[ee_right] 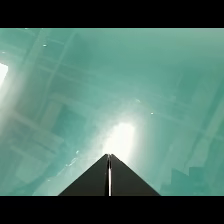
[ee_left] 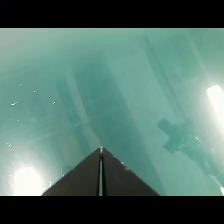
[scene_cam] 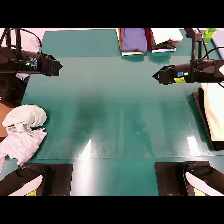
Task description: Fold the shirts.
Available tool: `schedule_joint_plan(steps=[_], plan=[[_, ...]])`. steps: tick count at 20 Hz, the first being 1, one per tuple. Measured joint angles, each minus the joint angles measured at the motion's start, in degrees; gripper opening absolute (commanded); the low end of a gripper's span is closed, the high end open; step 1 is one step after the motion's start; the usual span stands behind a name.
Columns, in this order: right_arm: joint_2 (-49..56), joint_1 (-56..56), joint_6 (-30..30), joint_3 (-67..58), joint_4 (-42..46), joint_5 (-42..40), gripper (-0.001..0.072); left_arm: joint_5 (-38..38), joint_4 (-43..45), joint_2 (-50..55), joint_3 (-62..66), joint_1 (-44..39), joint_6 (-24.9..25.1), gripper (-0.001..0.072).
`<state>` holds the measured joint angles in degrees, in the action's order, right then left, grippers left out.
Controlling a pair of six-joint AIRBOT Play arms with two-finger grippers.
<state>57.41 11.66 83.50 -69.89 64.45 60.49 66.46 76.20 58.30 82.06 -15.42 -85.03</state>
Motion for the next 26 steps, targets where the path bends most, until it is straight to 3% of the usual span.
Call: schedule_joint_plan(steps=[17,18,19,20,26], plan=[[0.00,0.04,0.00,0.00,-0.07,-0.04,0.0017,-2.71,0.52,0.00,0.07,0.22,-0.02,0.0028],[0.00,0.04,-0.02,0.00,-0.09,-0.04,0.0018,-2.51,2.10,0.00,0.07,0.90,-0.13,0.0100],[0.00,0.04,0.00,0.00,-0.15,-0.04,0.0018,-1.62,4.70,-0.02,-0.09,1.99,-0.37,0.0468],[0.00,0.04,0.00,0.00,-0.17,-0.04,0.0018,0.20,7.63,-0.02,-0.63,3.72,-0.79,0.0665],[0.00,0.04,0.00,0.00,-0.33,-0.02,0.0018,6.84,16.13,-0.02,-14.08,18.84,-2.60,0.0664]])
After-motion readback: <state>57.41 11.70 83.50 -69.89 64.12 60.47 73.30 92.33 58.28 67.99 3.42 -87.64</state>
